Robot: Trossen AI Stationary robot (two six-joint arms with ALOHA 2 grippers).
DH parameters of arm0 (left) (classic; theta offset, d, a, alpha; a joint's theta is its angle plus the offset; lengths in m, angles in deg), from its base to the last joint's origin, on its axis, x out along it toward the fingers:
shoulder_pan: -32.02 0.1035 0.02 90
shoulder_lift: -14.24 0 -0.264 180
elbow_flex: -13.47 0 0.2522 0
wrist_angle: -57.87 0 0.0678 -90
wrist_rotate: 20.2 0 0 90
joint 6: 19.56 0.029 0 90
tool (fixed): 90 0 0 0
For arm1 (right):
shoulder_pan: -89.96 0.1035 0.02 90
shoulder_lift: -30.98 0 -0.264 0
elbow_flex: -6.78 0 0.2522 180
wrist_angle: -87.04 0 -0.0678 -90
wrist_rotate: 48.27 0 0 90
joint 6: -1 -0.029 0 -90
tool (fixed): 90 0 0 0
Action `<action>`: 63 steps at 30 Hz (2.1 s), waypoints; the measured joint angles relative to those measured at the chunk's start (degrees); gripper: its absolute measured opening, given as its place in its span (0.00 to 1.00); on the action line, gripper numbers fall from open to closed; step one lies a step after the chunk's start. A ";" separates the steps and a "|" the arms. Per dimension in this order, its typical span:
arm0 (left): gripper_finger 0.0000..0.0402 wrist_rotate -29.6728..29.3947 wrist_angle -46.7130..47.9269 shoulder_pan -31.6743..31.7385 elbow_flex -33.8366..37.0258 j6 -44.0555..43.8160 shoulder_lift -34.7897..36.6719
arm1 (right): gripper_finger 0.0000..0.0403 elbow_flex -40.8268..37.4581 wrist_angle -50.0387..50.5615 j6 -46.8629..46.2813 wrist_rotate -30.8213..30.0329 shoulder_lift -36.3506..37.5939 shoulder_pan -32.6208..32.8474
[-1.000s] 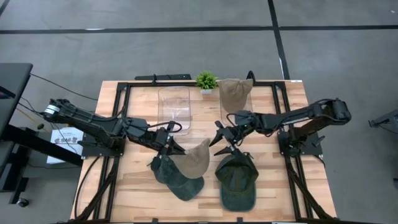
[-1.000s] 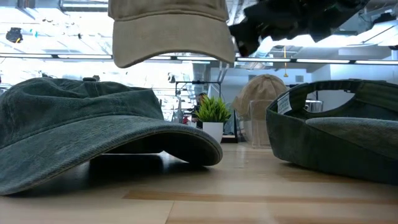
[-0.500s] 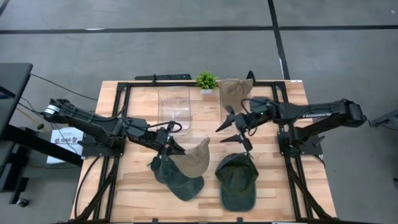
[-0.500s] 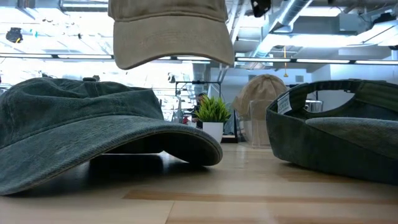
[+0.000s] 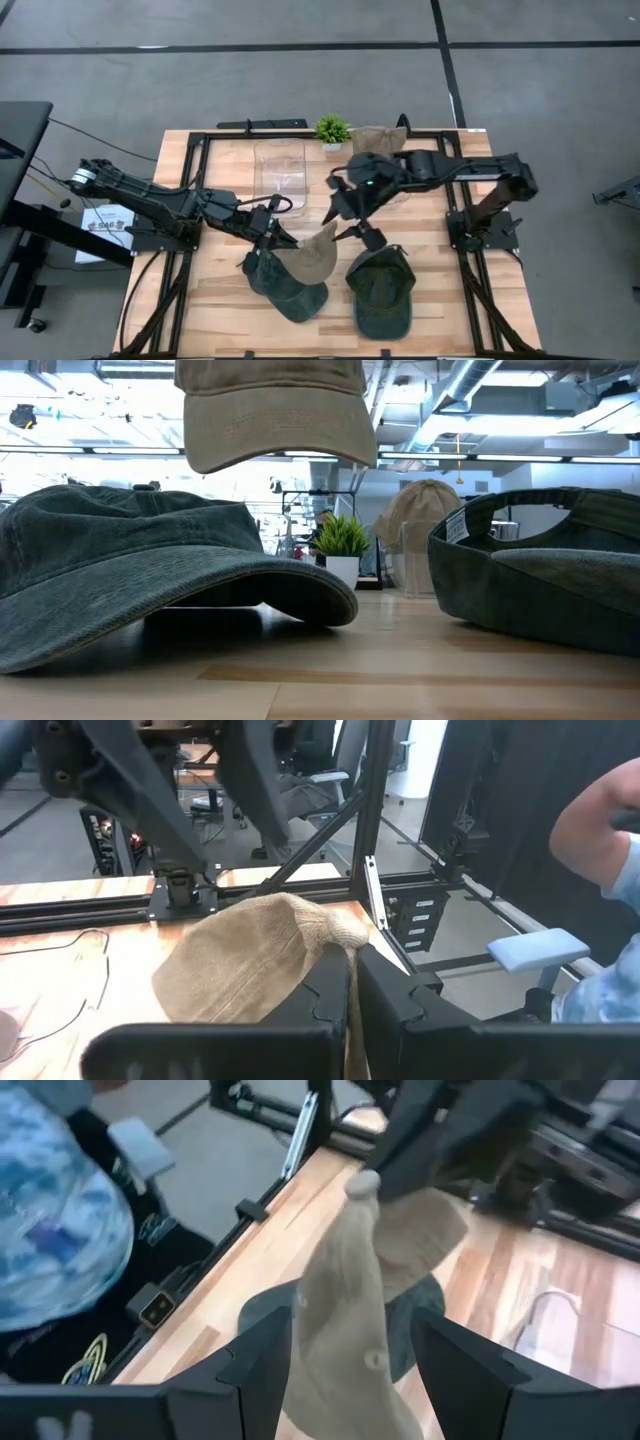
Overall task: Pick & Place hat
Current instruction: Put the brown cap into the right transparent bin
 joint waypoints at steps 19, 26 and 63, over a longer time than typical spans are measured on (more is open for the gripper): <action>0.03 0.01 0.08 0.00 0.00 0.00 0.00 | 0.48 20.72 11.62 2.61 -1.47 -15.89 3.39; 0.03 0.04 0.08 0.00 0.00 0.02 0.00 | 0.44 20.70 11.12 2.58 -1.60 -15.81 3.78; 0.23 8.75 -2.06 0.07 0.00 -3.00 0.02 | 0.00 20.62 11.79 3.61 -4.90 -15.91 3.72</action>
